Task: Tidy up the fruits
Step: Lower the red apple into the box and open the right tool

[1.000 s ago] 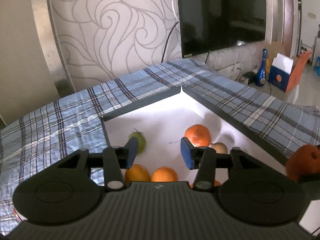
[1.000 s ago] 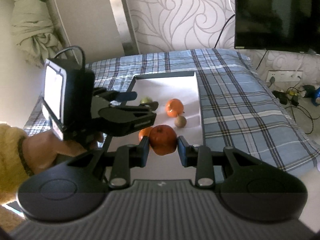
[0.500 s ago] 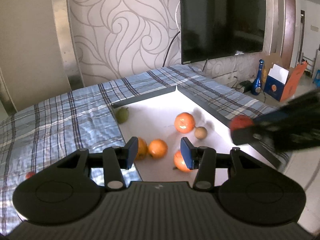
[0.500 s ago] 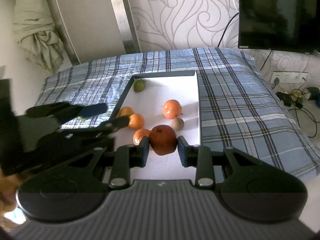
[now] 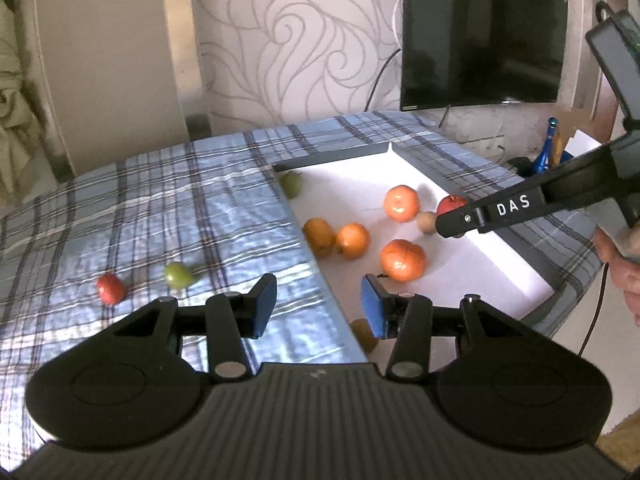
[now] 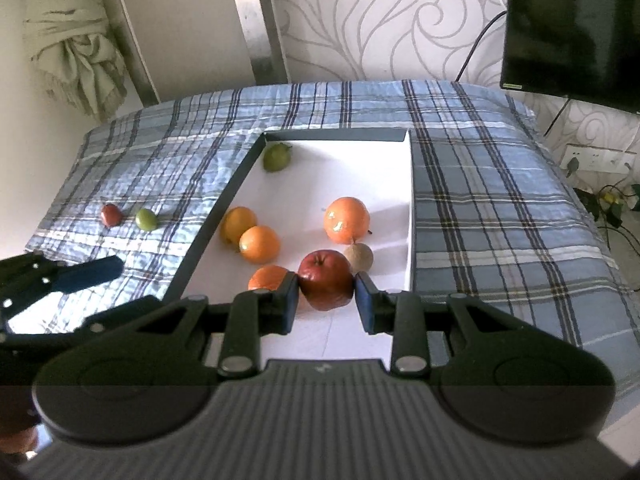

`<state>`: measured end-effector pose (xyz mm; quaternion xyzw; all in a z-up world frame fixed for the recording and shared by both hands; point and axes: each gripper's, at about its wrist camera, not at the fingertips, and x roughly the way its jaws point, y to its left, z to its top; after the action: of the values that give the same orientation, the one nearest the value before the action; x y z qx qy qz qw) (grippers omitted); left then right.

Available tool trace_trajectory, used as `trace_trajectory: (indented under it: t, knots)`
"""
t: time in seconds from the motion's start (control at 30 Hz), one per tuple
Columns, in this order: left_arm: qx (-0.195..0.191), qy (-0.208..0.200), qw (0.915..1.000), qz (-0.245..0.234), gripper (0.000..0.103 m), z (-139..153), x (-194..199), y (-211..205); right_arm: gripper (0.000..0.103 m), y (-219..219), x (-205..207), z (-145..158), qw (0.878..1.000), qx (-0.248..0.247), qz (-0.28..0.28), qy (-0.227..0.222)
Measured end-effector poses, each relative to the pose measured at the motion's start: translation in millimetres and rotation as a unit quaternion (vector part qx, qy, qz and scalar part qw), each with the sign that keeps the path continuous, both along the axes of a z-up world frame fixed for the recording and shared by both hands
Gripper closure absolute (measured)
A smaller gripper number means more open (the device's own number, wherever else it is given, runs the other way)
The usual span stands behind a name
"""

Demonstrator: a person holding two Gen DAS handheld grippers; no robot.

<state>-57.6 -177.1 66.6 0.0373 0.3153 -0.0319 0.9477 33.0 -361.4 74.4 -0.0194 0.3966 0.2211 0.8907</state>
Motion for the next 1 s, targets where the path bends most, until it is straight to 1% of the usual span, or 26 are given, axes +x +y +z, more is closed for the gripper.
trace_trajectory:
  t: [0.2, 0.37, 0.57, 0.67, 0.73, 0.83, 1.0]
  knots:
    - [0.003, 0.009, 0.9997, 0.022, 0.05, -1, -3, 10, 0.069, 9, 8, -4, 1.0, -0.001, 0.008, 0.0]
    - [0.002, -0.001, 0.9994, 0.036, 0.05, 3, -4, 15, 0.069, 19, 16, -2, 1.0, -0.011, 0.017, -0.001]
    - [-0.006, 0.001, 0.9988, 0.049, 0.05, 1, -6, 19, 0.068, 24, 25, -6, 1.0, -0.021, 0.012, 0.003]
    - [-0.008, 0.003, 0.9988, 0.048, 0.05, -2, -6, 19, 0.068, 23, 23, -8, 1.0, -0.02, 0.014, 0.004]
    - [-0.007, 0.005, 0.999, 0.044, 0.05, -3, -5, 18, 0.065, 21, 23, -9, 1.0, -0.017, 0.008, 0.004]
    - [-0.003, 0.006, 0.9994, 0.035, 0.05, -3, -2, 15, 0.065, 18, 21, -7, 1.0, -0.009, 0.003, 0.004]
    - [0.006, 0.009, 0.9998, 0.019, 0.05, -3, 1, 10, 0.065, 15, 13, 6, 1.0, 0.007, 0.0, -0.01]
